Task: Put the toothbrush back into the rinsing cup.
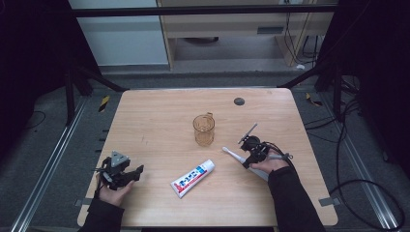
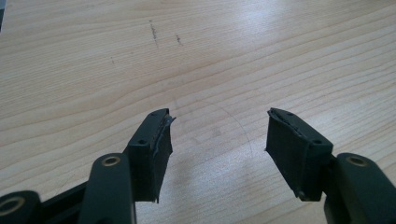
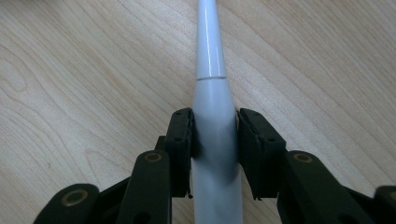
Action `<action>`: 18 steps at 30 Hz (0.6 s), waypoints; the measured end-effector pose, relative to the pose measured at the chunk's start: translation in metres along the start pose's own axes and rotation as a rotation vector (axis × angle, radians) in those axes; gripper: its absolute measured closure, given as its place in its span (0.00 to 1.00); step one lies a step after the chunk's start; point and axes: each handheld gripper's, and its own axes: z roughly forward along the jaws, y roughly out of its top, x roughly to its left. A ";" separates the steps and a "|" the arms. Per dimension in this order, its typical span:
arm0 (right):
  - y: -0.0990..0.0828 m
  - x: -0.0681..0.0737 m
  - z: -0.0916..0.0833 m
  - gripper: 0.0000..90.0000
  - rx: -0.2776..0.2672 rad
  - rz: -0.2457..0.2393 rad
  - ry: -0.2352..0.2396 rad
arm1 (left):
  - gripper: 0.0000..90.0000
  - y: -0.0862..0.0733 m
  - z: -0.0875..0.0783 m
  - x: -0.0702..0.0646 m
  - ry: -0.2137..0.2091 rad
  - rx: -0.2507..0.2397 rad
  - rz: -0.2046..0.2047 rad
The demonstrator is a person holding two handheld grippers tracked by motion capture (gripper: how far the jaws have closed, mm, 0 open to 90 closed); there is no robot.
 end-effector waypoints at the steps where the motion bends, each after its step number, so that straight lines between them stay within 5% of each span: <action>1: 0.000 0.000 0.001 0.73 0.001 0.002 -0.002 | 0.44 0.000 0.000 0.000 0.000 0.000 0.000; 18: 0.001 0.002 0.004 0.75 0.009 0.005 -0.027 | 0.44 0.000 0.000 0.000 0.000 0.000 0.001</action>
